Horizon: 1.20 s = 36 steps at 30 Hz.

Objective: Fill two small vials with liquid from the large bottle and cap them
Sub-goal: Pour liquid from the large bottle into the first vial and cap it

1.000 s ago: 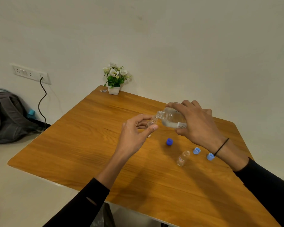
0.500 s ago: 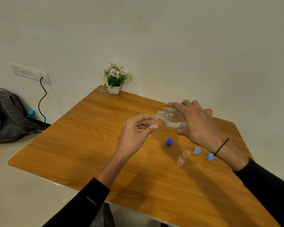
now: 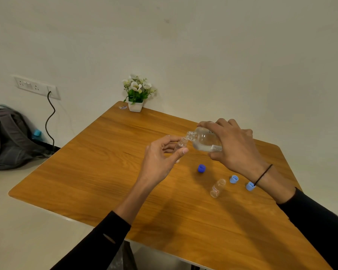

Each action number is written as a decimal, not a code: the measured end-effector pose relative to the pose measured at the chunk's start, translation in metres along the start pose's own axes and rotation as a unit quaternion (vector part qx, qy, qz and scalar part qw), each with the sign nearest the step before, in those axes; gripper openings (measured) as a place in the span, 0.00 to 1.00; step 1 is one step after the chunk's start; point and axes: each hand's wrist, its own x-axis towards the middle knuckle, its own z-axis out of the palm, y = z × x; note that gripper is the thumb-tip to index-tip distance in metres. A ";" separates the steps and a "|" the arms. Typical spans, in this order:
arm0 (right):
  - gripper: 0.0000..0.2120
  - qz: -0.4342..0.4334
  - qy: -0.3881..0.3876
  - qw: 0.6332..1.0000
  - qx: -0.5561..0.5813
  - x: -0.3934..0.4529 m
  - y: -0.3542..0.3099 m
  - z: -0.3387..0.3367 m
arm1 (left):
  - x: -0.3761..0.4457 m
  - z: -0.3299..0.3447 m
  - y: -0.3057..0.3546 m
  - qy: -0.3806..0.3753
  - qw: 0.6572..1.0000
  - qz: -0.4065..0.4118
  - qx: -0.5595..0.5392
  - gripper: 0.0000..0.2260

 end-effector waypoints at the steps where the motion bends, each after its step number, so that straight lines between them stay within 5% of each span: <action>1: 0.41 0.000 0.000 1.000 0.000 0.000 0.000 0.000 | 0.000 0.000 0.000 -0.001 1.000 0.001 0.000 0.14; 26: 0.40 0.014 0.011 0.989 0.145 -0.005 -0.014 0.020 | 0.001 -0.004 0.007 0.015 0.998 0.016 -0.053 0.17; 36: 0.41 0.090 0.009 0.958 0.271 0.008 -0.030 0.047 | 0.003 -0.011 0.002 0.019 0.998 -0.006 -0.059 0.15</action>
